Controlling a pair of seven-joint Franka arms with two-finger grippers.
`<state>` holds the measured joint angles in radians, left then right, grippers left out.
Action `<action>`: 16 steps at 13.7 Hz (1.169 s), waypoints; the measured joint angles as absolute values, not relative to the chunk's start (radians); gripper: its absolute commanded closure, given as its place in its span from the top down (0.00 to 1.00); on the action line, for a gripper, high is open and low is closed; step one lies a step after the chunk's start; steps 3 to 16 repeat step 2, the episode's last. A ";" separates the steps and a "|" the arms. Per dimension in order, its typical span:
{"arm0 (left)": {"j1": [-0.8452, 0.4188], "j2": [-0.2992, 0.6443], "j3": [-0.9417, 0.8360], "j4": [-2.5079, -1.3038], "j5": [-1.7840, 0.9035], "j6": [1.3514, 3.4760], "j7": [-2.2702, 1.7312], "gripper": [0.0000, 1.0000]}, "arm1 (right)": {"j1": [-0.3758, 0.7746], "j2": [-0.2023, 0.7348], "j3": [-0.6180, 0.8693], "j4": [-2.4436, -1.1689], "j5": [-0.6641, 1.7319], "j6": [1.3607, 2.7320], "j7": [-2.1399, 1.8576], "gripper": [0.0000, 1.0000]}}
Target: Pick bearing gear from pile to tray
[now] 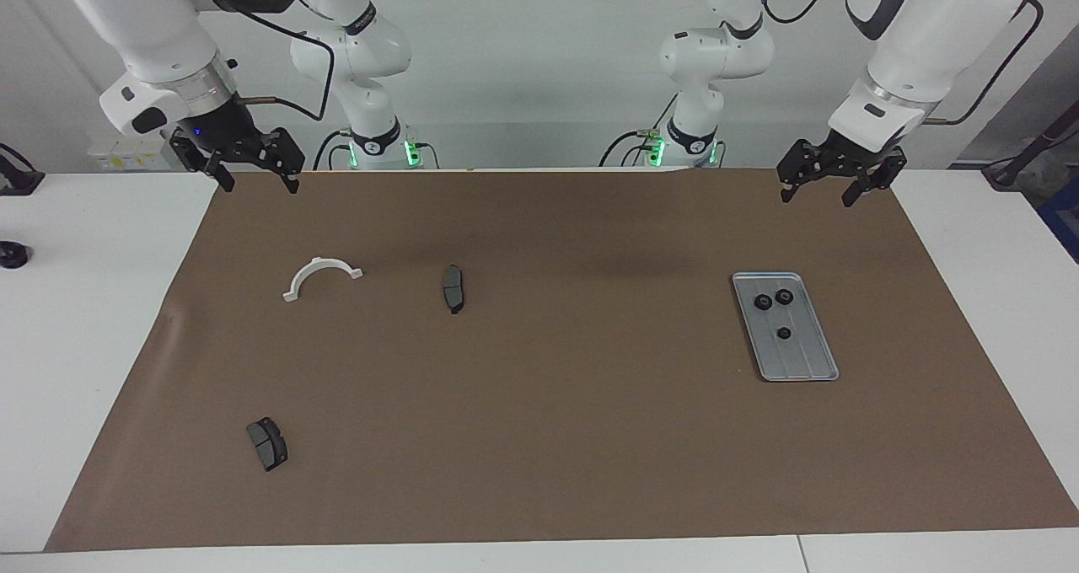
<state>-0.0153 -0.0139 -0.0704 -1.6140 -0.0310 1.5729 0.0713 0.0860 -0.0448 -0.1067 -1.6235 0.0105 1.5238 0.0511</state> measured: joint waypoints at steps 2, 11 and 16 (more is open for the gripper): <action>-0.015 -0.014 -0.071 -1.614 -0.031 1.572 0.071 1.00 | 0.086 -0.045 -0.107 -1.623 0.010 1.524 0.051 1.00; -0.015 -0.014 -0.071 -1.614 -0.031 1.572 0.071 1.00 | 0.086 -0.045 -0.107 -1.623 0.010 1.524 0.051 1.00; -0.015 -0.014 -0.071 -1.614 -0.031 1.572 0.071 1.00 | 0.086 -0.045 -0.107 -1.623 0.010 1.524 0.051 1.00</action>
